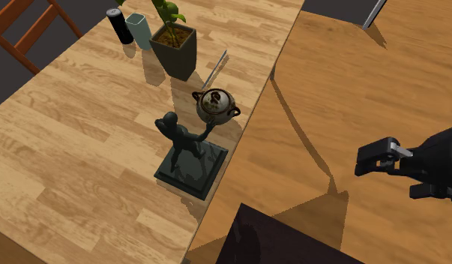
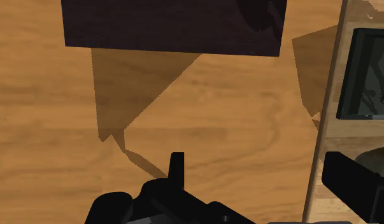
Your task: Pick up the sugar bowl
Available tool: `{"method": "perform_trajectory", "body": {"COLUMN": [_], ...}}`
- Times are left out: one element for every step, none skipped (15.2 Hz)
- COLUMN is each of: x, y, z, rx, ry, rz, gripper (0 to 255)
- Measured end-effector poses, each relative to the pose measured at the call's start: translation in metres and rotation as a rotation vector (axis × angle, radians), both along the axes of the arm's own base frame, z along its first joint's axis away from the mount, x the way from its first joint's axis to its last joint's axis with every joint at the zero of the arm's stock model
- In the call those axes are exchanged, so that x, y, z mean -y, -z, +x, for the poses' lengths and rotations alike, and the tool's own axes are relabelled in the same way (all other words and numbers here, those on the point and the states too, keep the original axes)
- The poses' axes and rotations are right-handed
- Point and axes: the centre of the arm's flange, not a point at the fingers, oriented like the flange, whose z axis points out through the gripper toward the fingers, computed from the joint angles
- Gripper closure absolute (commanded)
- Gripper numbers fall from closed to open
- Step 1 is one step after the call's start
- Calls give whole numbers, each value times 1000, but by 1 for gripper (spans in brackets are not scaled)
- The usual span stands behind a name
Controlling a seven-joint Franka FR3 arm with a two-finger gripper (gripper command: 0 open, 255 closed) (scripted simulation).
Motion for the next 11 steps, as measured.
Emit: {"method": "perform_trajectory", "body": {"x": [0,-6,-16,-26,-36,-48,-61,-73,-85,-97,-109], "y": [0,1,5,8,10,14,19,22,27,33,37], "z": [0,1,7,12,15,18,23,30,34,38,45], "rx": [0,-1,-2,-4,-6,-8,-10,-11,-13,-15,-17], "ry": [0,1,3,5,7,10,12,15,17,21,23], "rz": [0,-1,-2,-4,-6,-8,-10,-11,-13,-15,-17], "gripper": [0,0,0,0,0,0,0,0,0,0,0]}}
